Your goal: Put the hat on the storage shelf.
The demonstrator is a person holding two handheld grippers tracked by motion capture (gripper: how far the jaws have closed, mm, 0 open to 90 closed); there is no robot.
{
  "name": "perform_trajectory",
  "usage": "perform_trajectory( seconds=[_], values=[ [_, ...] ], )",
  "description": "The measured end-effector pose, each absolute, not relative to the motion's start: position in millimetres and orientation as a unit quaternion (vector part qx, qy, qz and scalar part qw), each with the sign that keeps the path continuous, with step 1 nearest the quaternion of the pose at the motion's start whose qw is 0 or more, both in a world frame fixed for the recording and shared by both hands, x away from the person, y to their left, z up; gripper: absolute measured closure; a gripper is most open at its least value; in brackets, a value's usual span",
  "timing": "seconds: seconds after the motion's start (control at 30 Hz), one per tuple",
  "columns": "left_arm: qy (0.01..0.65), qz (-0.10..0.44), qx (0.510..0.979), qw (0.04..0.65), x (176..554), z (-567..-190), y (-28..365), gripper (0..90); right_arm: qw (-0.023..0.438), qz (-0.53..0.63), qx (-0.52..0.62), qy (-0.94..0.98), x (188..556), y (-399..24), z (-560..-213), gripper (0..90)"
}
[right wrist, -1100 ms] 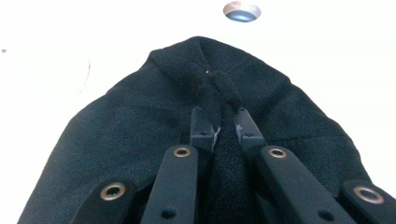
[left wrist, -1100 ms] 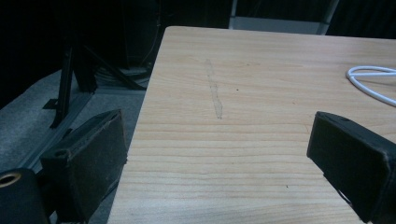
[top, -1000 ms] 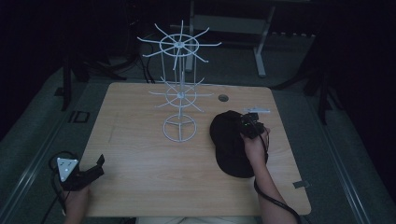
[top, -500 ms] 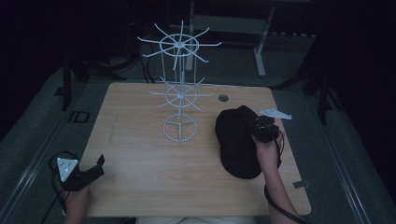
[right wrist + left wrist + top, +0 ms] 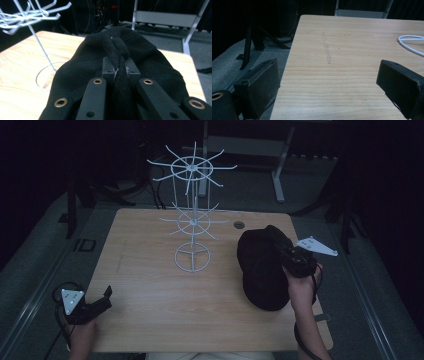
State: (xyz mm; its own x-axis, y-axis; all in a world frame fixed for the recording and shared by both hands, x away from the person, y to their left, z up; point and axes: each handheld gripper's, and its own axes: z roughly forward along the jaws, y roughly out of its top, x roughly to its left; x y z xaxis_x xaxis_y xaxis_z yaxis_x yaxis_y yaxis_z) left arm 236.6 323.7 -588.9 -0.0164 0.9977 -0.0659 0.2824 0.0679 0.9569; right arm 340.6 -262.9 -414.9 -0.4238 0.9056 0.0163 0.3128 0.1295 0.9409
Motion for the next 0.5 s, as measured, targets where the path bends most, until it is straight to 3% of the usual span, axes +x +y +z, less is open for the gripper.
perform_trajectory(
  seconds=[0.5],
  values=[
    [0.583, 0.408, 0.549, 0.437, 236.4, -588.8, 323.4, 5.2, 0.337, 0.546, 0.382, 0.666, 299.6, -259.7, -352.6, 82.6]
  ],
)
